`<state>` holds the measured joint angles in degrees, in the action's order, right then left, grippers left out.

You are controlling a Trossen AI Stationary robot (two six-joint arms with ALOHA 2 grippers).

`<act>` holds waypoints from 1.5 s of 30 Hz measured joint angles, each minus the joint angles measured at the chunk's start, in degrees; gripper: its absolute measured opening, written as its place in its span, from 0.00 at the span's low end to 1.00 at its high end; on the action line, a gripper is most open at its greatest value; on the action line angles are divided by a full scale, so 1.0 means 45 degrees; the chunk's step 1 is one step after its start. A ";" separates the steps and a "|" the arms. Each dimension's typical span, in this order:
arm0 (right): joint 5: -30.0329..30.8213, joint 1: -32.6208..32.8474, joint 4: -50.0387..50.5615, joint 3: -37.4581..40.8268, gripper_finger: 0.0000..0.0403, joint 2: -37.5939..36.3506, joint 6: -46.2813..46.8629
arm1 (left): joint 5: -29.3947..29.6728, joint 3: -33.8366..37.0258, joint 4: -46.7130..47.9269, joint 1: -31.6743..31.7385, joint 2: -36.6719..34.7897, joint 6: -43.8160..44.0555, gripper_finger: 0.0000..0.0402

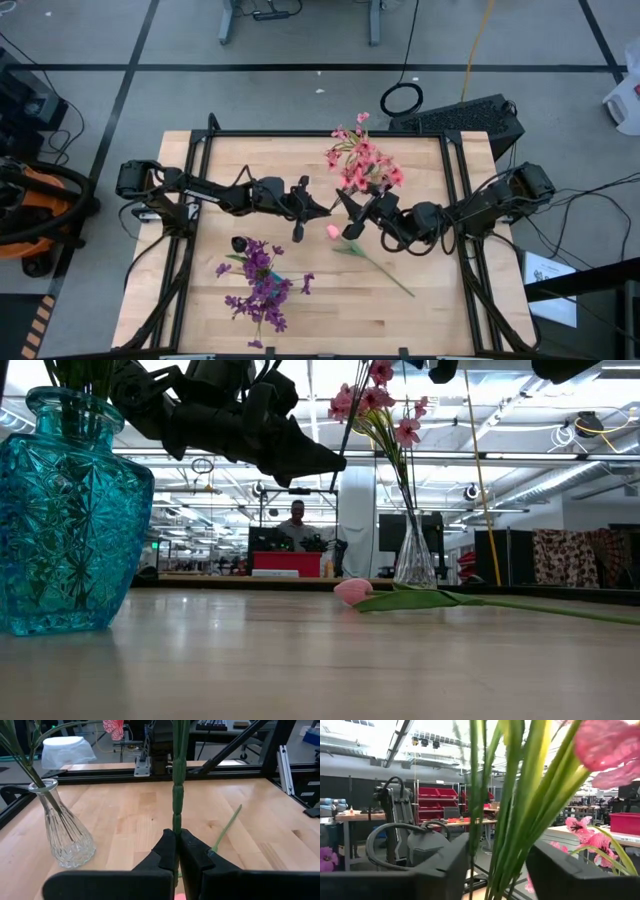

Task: Sort flowers into vase by color
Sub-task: Put the pink flower into the transparent vase

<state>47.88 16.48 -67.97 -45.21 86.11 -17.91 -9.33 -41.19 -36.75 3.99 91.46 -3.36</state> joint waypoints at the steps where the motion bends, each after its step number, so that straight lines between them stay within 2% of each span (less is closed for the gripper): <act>1: -0.0005 -0.0031 0.0102 0.0000 0.41 0.0000 0.0081 | 0.0037 0.0000 0.0000 0.0000 0.0000 -0.0005 0.03; 8: -0.0049 -0.0072 0.0208 0.0000 0.07 0.0000 0.0093 | 0.0048 0.0000 0.0000 0.0000 0.0000 0.0005 0.03; 10: -0.0035 0.0020 0.0145 0.0000 0.02 0.0000 -0.0094 | 0.0071 0.0000 0.0000 0.0000 0.0000 0.0010 0.05; 15: 0.0026 0.0140 0.0007 -0.0005 0.01 -0.0187 -0.0484 | -0.0274 0.0000 -0.0023 -0.0011 0.0000 0.0312 0.14; 20: 0.0349 0.0416 0.0547 -0.0010 0.01 -0.1234 -0.1532 | -0.0493 0.0000 0.0104 -0.0088 0.0000 0.0335 0.32; 25: 0.0538 0.0817 0.3247 -0.0029 0.00 -0.3564 -0.1951 | -0.0084 0.0000 0.0741 -0.0086 0.0000 0.0342 0.51; 28: 0.0849 0.0849 0.5757 -0.0029 0.00 -0.5127 -0.1546 | 0.0225 0.0000 0.0922 -0.0071 0.0000 0.0340 0.57; 32: 0.0540 0.0419 0.8365 0.0222 0.00 -0.7017 -0.0366 | 0.0533 0.0000 0.0993 -0.0060 0.0000 0.0335 0.59; 35: 0.0063 -0.0106 0.9110 0.1041 0.00 -0.8206 0.0411 | 0.0755 0.0000 0.0928 -0.0016 0.0000 0.0261 0.60; 38: -0.0954 -0.0628 0.8925 0.2279 0.00 -0.9284 0.1235 | 0.1370 0.0000 0.0719 0.0164 0.0000 0.0231 0.60; 42: -0.3010 -0.1145 0.6994 0.3937 0.00 -1.0295 0.2000 | 0.1581 0.0000 0.0138 0.0642 0.0000 -0.0045 0.60; 45: -0.3258 -0.1354 0.5974 0.4641 0.00 -1.0709 0.1869 | 0.1565 0.0000 -0.0383 0.1092 0.0000 -0.0110 0.60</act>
<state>33.22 10.38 -41.08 -24.33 37.92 -9.50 -2.29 -41.19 -38.48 8.90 91.46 -3.85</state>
